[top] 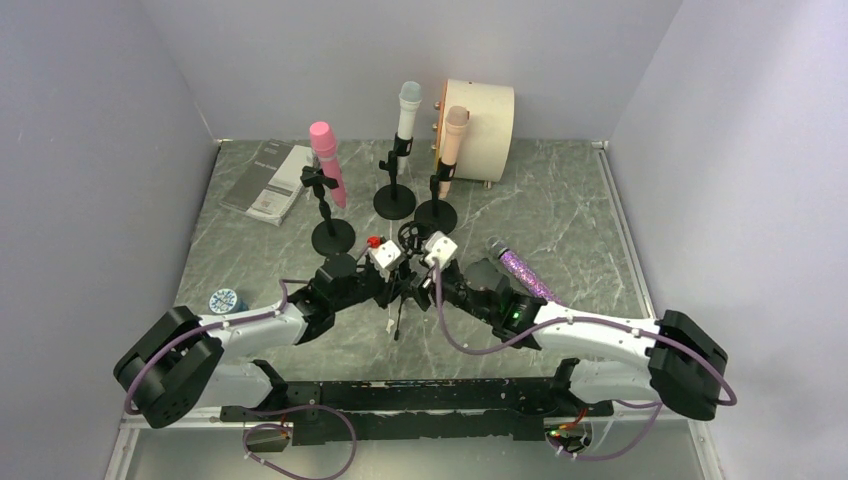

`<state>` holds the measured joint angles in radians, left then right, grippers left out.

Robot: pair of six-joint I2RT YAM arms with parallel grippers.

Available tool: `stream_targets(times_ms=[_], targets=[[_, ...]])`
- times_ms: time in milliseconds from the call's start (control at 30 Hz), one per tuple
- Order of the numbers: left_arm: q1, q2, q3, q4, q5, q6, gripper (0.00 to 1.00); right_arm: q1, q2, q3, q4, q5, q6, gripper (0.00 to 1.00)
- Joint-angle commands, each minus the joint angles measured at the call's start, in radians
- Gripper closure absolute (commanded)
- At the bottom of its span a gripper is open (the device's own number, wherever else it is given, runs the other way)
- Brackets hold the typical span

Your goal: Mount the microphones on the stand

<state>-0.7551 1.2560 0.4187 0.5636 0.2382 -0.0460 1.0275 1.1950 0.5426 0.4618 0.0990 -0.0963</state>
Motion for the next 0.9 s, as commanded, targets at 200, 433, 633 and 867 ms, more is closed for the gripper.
stream_targets(times_ms=[200,433,633,867], targets=[[-0.013,0.028,-0.007,0.085,0.082,-0.057,0.97,-0.025,-0.120,0.046,-0.203,0.161,0.849,0.33],[-0.013,0.037,-0.016,0.115,0.083,-0.061,0.97,-0.040,-0.122,-0.067,-0.075,0.131,1.181,0.37],[-0.012,0.038,-0.021,0.112,0.086,-0.052,0.98,-0.078,-0.063,-0.121,0.161,0.047,1.189,0.40],[-0.012,0.028,-0.021,0.090,0.102,-0.037,0.97,-0.098,-0.048,-0.116,0.247,0.022,1.015,0.55]])
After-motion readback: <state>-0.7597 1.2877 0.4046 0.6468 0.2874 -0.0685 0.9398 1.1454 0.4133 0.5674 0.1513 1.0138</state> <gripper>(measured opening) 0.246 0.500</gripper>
